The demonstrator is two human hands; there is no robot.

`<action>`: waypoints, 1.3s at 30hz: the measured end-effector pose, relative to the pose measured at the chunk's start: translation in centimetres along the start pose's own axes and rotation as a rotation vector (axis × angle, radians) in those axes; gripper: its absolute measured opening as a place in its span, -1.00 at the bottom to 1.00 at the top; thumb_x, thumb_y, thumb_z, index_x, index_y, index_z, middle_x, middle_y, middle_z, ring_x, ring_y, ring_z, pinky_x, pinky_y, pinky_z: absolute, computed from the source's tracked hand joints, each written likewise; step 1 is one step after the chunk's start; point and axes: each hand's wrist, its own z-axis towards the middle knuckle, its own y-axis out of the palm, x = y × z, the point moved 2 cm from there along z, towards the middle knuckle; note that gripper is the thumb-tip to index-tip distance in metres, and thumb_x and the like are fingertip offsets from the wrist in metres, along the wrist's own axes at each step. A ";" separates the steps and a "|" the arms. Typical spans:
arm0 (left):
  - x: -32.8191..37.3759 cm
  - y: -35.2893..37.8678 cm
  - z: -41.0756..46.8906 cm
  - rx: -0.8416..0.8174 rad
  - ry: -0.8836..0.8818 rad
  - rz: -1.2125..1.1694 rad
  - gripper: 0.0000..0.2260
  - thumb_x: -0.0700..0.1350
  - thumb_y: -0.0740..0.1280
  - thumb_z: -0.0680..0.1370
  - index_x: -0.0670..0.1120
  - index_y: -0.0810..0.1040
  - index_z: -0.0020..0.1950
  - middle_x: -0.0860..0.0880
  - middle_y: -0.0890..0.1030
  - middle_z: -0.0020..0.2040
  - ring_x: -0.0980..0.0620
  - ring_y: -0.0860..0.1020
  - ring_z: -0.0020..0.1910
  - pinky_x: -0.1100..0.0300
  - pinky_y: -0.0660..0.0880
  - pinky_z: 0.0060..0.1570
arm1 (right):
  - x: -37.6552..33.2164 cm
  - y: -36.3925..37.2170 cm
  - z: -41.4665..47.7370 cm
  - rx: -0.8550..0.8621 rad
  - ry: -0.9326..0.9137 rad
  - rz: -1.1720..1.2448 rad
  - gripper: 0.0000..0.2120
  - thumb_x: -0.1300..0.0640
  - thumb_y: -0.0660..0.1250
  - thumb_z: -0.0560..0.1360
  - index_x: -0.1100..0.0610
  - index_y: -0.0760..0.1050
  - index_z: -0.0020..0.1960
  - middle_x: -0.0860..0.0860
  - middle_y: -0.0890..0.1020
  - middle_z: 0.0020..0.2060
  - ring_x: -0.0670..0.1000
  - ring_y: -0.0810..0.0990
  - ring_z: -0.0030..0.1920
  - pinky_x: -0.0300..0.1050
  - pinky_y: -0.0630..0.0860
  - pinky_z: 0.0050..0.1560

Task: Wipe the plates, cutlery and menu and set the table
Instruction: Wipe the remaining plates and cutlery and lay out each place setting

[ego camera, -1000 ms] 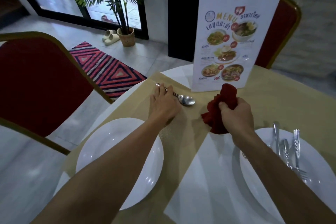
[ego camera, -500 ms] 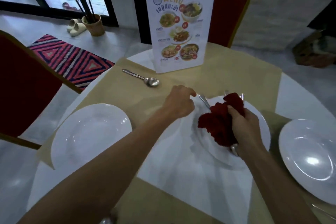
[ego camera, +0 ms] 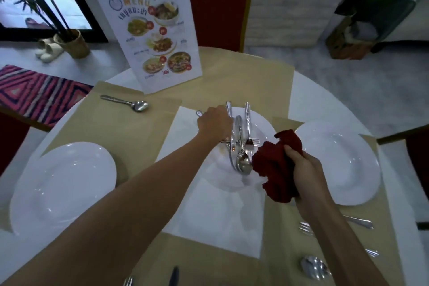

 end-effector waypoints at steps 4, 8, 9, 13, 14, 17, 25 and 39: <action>1.1 0.5 0.4 0.042 -0.085 -0.099 -0.64 0.09 0.26 0.63 -0.16 0.49 0.26 -0.20 0.54 0.26 -0.21 0.50 0.28 -0.04 0.38 0.30 | 0.0 -1.7 -1.1 -0.050 -0.018 0.016 -0.77 0.08 0.29 0.64 0.18 0.65 -0.01 0.35 0.70 -0.12 0.24 0.61 -0.24 0.20 0.59 -0.22; 0.9 -0.5 0.0 0.079 -0.218 -0.283 -0.64 0.07 0.38 0.50 -0.11 0.58 0.20 -0.12 0.61 0.18 -0.17 0.56 0.23 0.02 0.48 0.13 | -0.4 -3.5 -2.3 -0.111 -0.103 -0.006 -0.68 -0.04 0.28 0.65 0.15 0.69 -0.01 0.27 0.72 -0.15 0.21 0.66 -0.24 0.26 0.64 -0.12; 0.6 -1.0 -0.3 0.095 -0.218 -0.337 -0.69 0.08 0.39 0.47 -0.07 0.65 0.11 -0.09 0.66 0.07 -0.13 0.60 0.15 0.07 0.50 0.04 | -0.5 -3.9 -2.5 -0.138 -0.139 -0.027 -0.65 -0.08 0.27 0.64 0.16 0.69 0.01 0.27 0.73 -0.13 0.18 0.68 -0.20 0.16 0.64 -0.10; -0.2 -4.0 -2.4 0.172 -0.134 -0.534 -0.78 0.10 0.39 0.54 -0.01 0.73 -0.10 -0.01 0.67 -0.19 -0.02 0.62 -0.06 0.17 0.48 -0.10 | -1.4 -4.5 -3.1 -0.257 -0.153 0.011 -0.52 -0.18 0.21 0.57 0.20 0.67 0.10 0.20 0.75 -0.04 0.23 0.75 -0.02 0.18 0.64 0.03; -0.3 -5.0 -3.1 0.210 -0.120 -0.574 -0.79 0.09 0.39 0.55 -0.01 0.73 -0.08 0.00 0.66 -0.20 0.02 0.61 -0.10 0.19 0.46 -0.10 | -1.7 -4.4 -3.0 -0.271 -0.147 0.011 -0.51 -0.22 0.19 0.59 0.16 0.67 0.10 0.17 0.75 -0.01 0.23 0.74 0.01 0.23 0.62 0.06; -0.4 -8.0 -4.8 0.264 -0.122 -0.721 -0.81 0.07 0.42 0.55 -0.03 0.73 -0.05 0.04 0.63 -0.26 0.13 0.53 -0.30 0.21 0.45 -0.18 | -2.5 -3.6 -1.5 -0.321 -0.107 0.017 -0.51 -0.32 0.24 0.58 0.05 0.71 0.05 0.14 0.74 0.08 0.19 0.70 0.12 0.23 0.55 0.16; 1.2 -11.1 -10.2 0.005 -0.205 -1.001 -0.84 -0.07 0.47 0.52 -0.12 0.64 -0.21 -0.02 0.60 -0.30 0.08 0.51 -0.41 0.24 0.36 -0.41 | -6.0 2.4 -4.0 -0.629 0.050 0.250 -0.61 0.11 0.11 0.70 0.35 0.62 0.15 0.27 0.69 0.11 0.17 0.72 0.08 0.05 0.67 0.05; -0.4 -9.7 -17.7 0.134 -0.151 -0.919 -0.78 -0.06 0.46 0.50 -0.16 0.63 -0.28 0.00 0.55 -0.42 0.06 0.48 -0.42 0.21 0.35 -0.35 | -5.3 4.8 -10.6 -0.575 -0.164 -0.229 -0.74 0.09 0.24 0.68 0.17 0.65 -0.02 0.11 0.74 -0.19 0.06 0.73 -0.24 -0.02 0.67 -0.06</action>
